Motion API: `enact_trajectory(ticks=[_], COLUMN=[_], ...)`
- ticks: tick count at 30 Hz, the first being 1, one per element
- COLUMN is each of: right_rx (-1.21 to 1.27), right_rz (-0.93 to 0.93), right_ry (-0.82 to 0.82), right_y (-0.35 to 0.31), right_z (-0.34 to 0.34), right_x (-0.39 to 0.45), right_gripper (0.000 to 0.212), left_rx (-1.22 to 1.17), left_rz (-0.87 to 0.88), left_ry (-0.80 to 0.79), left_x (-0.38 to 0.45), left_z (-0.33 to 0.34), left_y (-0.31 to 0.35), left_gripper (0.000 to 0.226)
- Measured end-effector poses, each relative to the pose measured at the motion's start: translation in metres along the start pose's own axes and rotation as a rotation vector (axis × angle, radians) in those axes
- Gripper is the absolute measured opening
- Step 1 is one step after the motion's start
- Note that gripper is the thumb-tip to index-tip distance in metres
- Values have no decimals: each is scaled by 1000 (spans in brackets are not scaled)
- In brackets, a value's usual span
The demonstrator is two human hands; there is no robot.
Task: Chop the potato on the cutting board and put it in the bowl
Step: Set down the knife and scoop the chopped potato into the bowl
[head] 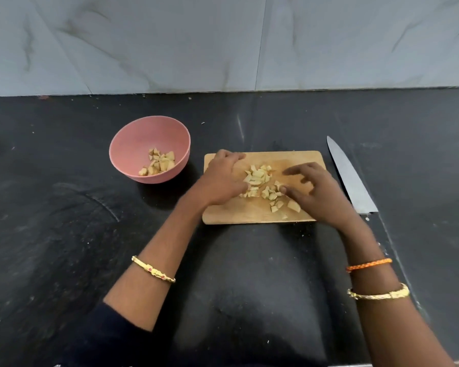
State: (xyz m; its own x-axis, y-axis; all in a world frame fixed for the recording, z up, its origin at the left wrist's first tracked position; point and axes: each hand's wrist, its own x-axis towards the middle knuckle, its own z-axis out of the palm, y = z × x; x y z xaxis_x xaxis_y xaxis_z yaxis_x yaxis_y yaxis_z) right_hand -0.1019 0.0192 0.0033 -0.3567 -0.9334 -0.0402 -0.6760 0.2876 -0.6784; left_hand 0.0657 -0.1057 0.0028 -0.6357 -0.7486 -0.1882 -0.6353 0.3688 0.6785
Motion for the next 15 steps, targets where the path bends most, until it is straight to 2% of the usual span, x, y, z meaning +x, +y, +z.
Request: enact_trajectory(ticks=[3, 5, 9, 15], right_rx=[-81, -141, -156, -61], right_rz=[294, 369, 330, 283], right_ry=[-201, -237, -93, 30], right_y=[-2, -7, -10, -19], right_z=[-13, -5, 16, 29], right_x=[-8, -14, -13, 9], right_gripper=[74, 81, 58, 32], left_rx=[214, 298, 291, 233], left_rz=[-71, -69, -20, 16], left_ry=[-219, -249, -238, -196], left_x=[4, 8, 14, 16], left_z=[-10, -7, 1, 9], left_y=[4, 7, 14, 14], left_gripper=[105, 109, 98, 97])
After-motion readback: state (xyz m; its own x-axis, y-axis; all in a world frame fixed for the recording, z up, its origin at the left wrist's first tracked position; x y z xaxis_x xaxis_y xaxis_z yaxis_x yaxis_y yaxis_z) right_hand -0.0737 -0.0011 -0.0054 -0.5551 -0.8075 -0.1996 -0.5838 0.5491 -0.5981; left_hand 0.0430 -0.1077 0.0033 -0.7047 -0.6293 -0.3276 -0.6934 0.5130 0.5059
